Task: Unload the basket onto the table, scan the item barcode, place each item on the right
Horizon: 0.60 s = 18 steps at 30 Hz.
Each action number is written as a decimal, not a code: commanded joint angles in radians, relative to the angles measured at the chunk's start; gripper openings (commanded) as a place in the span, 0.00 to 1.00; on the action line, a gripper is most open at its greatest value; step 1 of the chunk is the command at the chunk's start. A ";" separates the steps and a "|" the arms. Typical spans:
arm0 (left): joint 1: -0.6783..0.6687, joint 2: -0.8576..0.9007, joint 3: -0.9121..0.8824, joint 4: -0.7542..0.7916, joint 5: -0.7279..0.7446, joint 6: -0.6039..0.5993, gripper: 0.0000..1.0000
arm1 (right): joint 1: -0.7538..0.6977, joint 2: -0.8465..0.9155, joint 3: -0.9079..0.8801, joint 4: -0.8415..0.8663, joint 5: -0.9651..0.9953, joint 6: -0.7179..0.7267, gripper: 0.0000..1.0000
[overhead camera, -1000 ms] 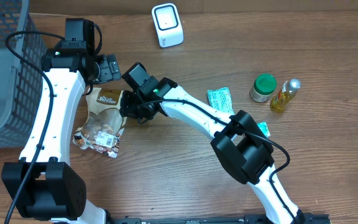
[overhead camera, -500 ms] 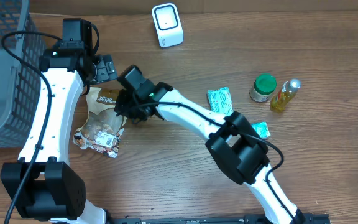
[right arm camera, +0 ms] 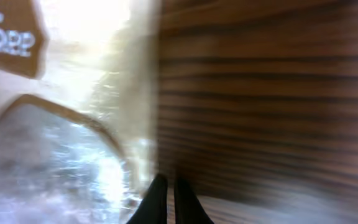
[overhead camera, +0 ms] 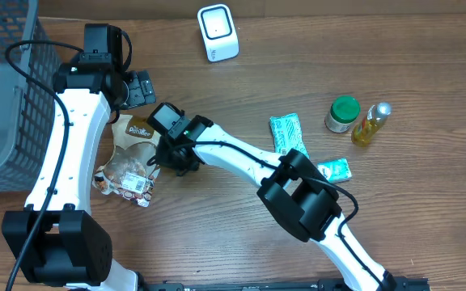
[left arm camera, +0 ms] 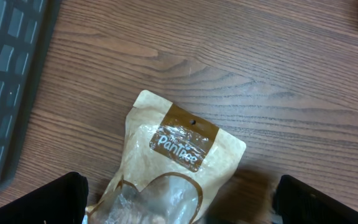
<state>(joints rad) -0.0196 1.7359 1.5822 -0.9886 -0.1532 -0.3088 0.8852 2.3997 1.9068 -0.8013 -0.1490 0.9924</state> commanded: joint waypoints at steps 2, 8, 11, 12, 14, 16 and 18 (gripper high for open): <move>-0.007 0.000 0.007 0.001 0.008 -0.010 1.00 | -0.047 0.046 -0.039 -0.169 0.267 -0.089 0.04; -0.007 0.000 0.007 0.001 0.008 -0.010 1.00 | -0.137 0.027 -0.039 -0.287 0.276 -0.089 0.04; -0.007 0.000 0.007 0.001 0.008 -0.010 1.00 | -0.191 0.027 -0.039 -0.315 0.274 -0.106 0.04; -0.007 0.000 0.007 0.001 0.008 -0.010 0.99 | -0.207 0.027 -0.039 -0.315 0.271 -0.130 0.04; -0.007 0.000 0.007 0.001 0.008 -0.010 0.99 | -0.241 0.028 -0.039 -0.310 0.272 -0.165 0.06; -0.007 0.000 0.007 0.001 0.008 -0.010 0.99 | -0.270 0.028 -0.039 -0.305 0.272 -0.164 0.15; -0.007 0.000 0.007 0.001 0.008 -0.010 1.00 | -0.294 0.028 -0.040 -0.298 0.272 -0.164 0.16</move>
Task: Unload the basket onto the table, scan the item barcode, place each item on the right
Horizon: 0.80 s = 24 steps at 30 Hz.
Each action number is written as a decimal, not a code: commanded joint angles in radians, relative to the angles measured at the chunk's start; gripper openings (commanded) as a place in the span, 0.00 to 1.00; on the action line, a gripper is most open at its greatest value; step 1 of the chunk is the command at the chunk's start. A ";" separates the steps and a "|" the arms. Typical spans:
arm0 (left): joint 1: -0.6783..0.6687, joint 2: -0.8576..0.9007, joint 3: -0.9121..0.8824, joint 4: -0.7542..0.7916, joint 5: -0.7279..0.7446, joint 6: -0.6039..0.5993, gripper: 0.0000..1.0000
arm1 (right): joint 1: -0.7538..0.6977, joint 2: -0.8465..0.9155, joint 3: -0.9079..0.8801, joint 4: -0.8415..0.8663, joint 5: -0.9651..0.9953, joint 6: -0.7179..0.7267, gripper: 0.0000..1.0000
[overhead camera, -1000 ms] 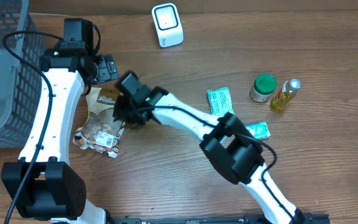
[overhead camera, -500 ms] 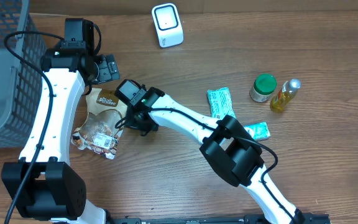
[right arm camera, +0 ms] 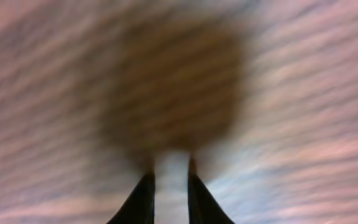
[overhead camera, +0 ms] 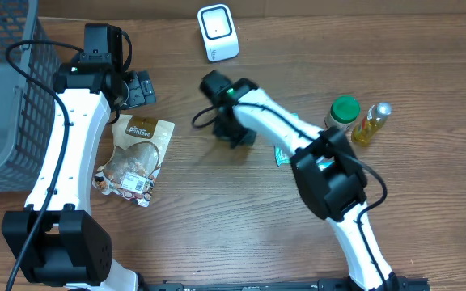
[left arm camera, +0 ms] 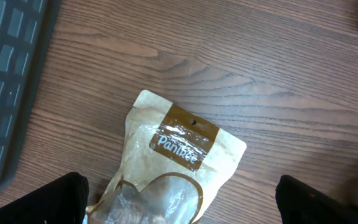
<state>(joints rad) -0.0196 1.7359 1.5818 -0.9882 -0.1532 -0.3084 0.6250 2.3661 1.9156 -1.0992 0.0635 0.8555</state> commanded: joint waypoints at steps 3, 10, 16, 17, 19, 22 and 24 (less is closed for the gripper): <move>-0.007 0.000 0.007 0.001 0.008 -0.010 1.00 | -0.061 0.062 -0.048 0.012 0.059 -0.027 0.19; -0.007 0.000 0.007 0.001 0.008 -0.010 1.00 | -0.079 0.062 -0.048 0.051 0.060 -0.027 0.92; -0.007 0.000 0.007 0.005 0.024 -0.010 1.00 | -0.079 0.062 -0.048 0.068 0.060 -0.027 1.00; -0.007 0.000 0.007 0.005 0.023 -0.010 1.00 | -0.079 0.062 -0.048 0.064 0.060 -0.027 1.00; -0.007 0.000 0.007 0.005 0.023 -0.010 1.00 | -0.079 0.062 -0.048 0.053 0.060 -0.028 1.00; -0.007 0.000 0.007 -0.005 0.039 0.003 1.00 | -0.079 0.063 -0.048 0.032 0.103 -0.028 1.00; -0.007 0.000 0.007 -0.011 0.039 0.035 1.00 | -0.080 0.063 -0.048 0.010 0.155 -0.027 0.99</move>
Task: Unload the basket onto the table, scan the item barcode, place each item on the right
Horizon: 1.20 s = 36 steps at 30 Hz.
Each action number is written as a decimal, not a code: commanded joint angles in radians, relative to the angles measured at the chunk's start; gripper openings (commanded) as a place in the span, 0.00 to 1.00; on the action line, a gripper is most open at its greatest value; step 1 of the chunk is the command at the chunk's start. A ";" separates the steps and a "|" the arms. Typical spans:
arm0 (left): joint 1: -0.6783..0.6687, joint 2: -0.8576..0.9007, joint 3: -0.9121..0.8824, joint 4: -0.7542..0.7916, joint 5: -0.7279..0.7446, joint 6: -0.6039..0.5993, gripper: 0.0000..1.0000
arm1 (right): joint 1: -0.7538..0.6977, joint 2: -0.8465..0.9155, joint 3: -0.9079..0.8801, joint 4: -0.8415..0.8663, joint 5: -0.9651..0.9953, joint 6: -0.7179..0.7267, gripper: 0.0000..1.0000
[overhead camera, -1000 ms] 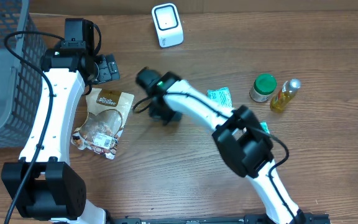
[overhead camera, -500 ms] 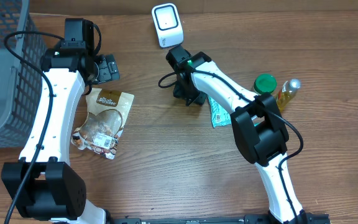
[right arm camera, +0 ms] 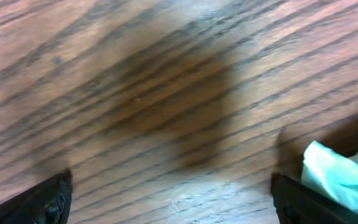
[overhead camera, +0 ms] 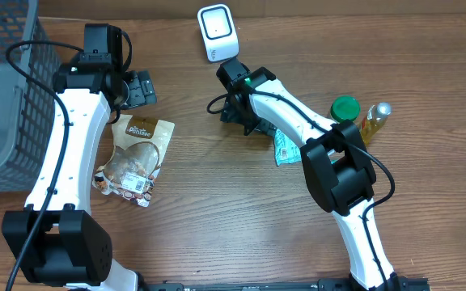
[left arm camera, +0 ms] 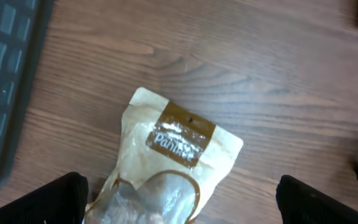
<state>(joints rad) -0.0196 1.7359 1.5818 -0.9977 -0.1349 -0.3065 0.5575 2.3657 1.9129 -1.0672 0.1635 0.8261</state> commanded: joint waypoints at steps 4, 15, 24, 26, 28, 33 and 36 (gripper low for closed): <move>-0.007 0.005 0.005 -0.027 0.011 0.053 0.89 | -0.027 0.063 -0.046 -0.060 0.072 0.003 0.76; -0.007 0.010 -0.099 -0.032 -0.142 0.052 0.70 | -0.180 0.063 -0.046 -0.230 0.167 0.002 0.56; -0.002 0.010 -0.344 0.192 -0.158 0.154 0.68 | -0.296 0.063 -0.046 -0.319 0.086 0.002 0.70; 0.010 0.011 -0.380 0.244 -0.156 0.174 0.68 | -0.302 0.063 -0.046 -0.311 0.041 0.002 0.72; 0.034 0.011 -0.393 0.262 -0.154 0.177 0.66 | -0.302 0.064 -0.046 -0.299 0.016 0.002 0.73; 0.114 0.011 -0.393 0.251 -0.027 0.241 0.68 | -0.281 0.064 -0.046 -0.269 0.011 0.002 0.84; 0.163 0.011 -0.393 0.224 0.012 0.240 0.68 | -0.267 0.065 -0.046 -0.245 0.010 0.002 0.84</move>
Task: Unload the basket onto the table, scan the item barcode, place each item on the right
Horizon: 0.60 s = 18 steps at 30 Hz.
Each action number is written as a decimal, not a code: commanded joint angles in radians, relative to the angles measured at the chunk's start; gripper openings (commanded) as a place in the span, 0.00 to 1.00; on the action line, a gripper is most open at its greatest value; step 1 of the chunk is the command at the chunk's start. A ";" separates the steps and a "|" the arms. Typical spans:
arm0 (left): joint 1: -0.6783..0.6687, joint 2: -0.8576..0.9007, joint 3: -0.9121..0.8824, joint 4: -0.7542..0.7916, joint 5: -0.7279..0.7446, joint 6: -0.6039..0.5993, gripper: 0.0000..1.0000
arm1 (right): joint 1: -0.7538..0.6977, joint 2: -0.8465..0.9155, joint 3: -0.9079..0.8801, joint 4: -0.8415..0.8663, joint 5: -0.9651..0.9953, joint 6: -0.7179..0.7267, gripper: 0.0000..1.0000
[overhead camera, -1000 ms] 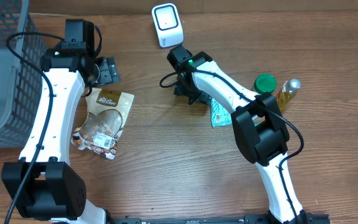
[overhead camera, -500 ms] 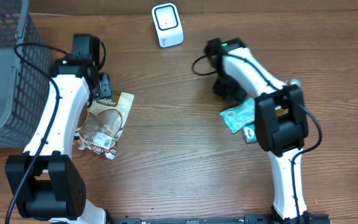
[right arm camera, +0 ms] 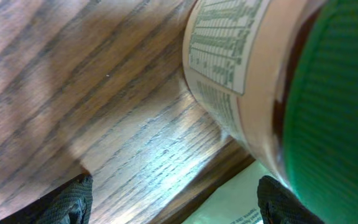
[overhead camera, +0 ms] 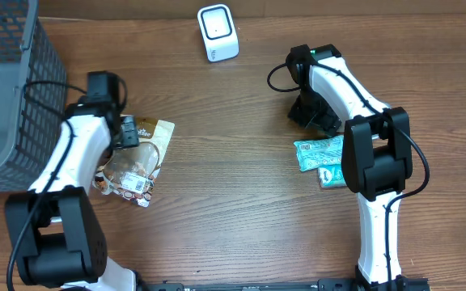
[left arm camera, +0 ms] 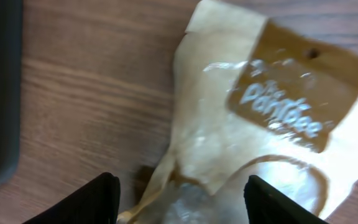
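The brown Panibee pouch lies flat at the table's left. My left gripper is low over its upper left part. In the left wrist view the pouch fills the frame and the left gripper is open, its fingers astride the pouch's clear window. The white scanner stands at the back. My right gripper is at the right, open. In the right wrist view the right gripper hangs close beside a green-lidded jar, which is hidden in the overhead view.
A dark wire basket fills the left edge. Two teal packets lie just in front of the right gripper, one showing at the right finger. The right arm's links cover the table behind them.
My left gripper has come down and closer over the pouch. My right gripper has gone from below the scanner to the green-lidded jar at the right. One teal packet now lies further right, turned crosswise.
My right gripper was shut at the pouch's right edge, then nearly shut over mid-table, then open near a teal packet below the scanner, and now open beside the jar. The left gripper stayed open behind the pouch until it came down over it.
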<state>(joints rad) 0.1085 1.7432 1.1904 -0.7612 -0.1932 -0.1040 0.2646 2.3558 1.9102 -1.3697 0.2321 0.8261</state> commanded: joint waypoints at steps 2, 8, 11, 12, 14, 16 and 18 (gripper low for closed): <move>0.064 0.003 -0.003 -0.036 0.078 0.037 0.68 | 0.036 0.076 -0.043 0.072 -0.059 0.002 0.85; 0.087 0.003 -0.011 -0.053 0.218 0.038 0.66 | 0.068 0.076 -0.044 0.090 -0.058 0.002 0.88; 0.082 0.003 -0.030 -0.060 0.219 0.037 0.65 | 0.083 0.076 -0.044 0.090 -0.058 0.002 0.88; 0.082 0.003 -0.044 -0.060 0.219 0.037 0.65 | 0.089 0.076 -0.044 0.090 -0.058 0.002 0.88; 0.082 0.003 -0.070 -0.049 0.219 0.036 0.65 | 0.096 0.076 -0.044 0.090 -0.058 0.002 0.88; 0.082 0.003 -0.101 -0.024 0.216 0.022 0.64 | 0.104 0.076 -0.044 0.090 -0.058 0.002 0.88; 0.082 0.003 -0.136 0.007 0.222 0.017 0.64 | 0.109 0.076 -0.044 0.093 -0.058 0.002 0.89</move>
<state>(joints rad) 0.1902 1.7432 1.1007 -0.7757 0.0029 -0.0933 0.3428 2.3531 1.9102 -1.2816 0.2176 0.8345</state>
